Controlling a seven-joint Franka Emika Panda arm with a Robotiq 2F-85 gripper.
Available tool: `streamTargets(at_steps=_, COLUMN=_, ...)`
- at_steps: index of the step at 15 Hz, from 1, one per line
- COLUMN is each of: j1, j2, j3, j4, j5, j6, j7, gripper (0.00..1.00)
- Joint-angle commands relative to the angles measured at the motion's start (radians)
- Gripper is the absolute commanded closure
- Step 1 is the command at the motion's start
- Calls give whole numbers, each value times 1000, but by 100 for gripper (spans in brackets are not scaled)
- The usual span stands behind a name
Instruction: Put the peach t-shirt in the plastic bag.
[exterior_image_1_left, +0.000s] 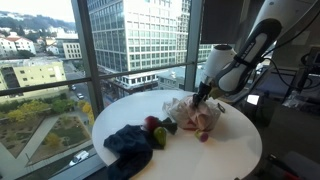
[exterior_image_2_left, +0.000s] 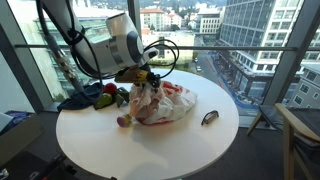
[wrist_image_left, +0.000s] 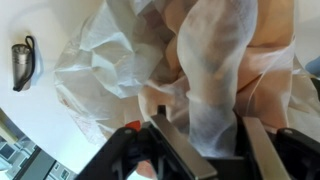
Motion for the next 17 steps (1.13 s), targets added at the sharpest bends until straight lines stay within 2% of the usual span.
streamTargets(at_steps=1, j1=53, j2=-100, j3=-60, j4=2, j5=-64, j6=-117, j7=68, gripper=10)
streamTargets(at_steps=2, j1=52, j2=-128, j3=-55, j4=-6, j5=-60, j6=-158, j7=62, gripper=1)
streamTargets(at_steps=3, j1=28, j2=-166, j3=-10, j4=-37, j5=14, j6=-189, j7=-10, gripper=0)
streamTargets(at_steps=5, j1=28, j2=-220, j3=17, j4=-71, j5=84, j6=-235, j7=-72, gripper=0)
streamTargets(at_steps=6, j1=-11, j2=-245, j3=73, j4=-82, j5=122, j6=-270, j7=-105, gripper=0)
streamTargets(at_steps=7, j1=-18, j2=-275, j3=103, j4=-100, j5=194, j6=-306, j7=-166, gripper=0)
streamTargets(at_steps=10, j1=-30, j2=-360, j3=163, j4=-128, j5=313, j6=-438, j7=-262, gripper=0)
streamTargets(at_steps=13, j1=-37, j2=-427, j3=191, j4=-138, j5=392, j6=-555, j7=-327, gripper=0)
streamTargets(at_steps=17, j1=-55, j2=-481, j3=196, j4=-146, j5=420, j6=-642, j7=-359, gripper=0)
